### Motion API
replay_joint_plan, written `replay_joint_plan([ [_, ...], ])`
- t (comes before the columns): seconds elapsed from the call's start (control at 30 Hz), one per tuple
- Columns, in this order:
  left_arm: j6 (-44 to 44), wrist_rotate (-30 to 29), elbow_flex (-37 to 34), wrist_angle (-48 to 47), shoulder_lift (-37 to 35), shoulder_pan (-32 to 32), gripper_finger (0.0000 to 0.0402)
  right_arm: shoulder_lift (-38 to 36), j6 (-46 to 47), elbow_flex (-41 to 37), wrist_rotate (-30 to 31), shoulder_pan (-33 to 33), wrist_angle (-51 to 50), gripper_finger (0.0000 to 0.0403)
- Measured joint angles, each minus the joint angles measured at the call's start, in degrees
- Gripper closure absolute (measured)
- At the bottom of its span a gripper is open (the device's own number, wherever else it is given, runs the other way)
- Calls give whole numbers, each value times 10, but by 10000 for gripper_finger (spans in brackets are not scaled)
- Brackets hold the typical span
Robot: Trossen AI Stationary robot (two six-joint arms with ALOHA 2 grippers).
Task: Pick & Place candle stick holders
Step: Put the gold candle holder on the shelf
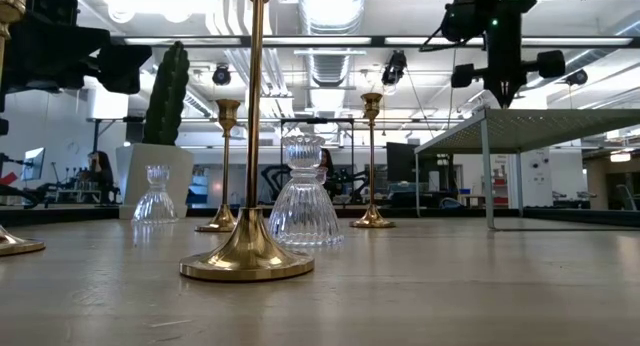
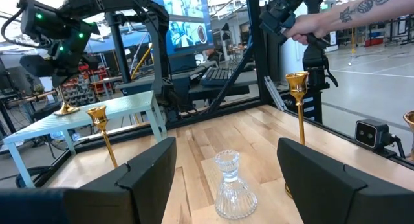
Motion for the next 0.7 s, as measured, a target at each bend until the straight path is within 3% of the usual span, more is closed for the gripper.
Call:
replay_joint_plan([
  [0.7,0,0,0,0,0,0,128,8,21,1,17,5,-21,389],
])
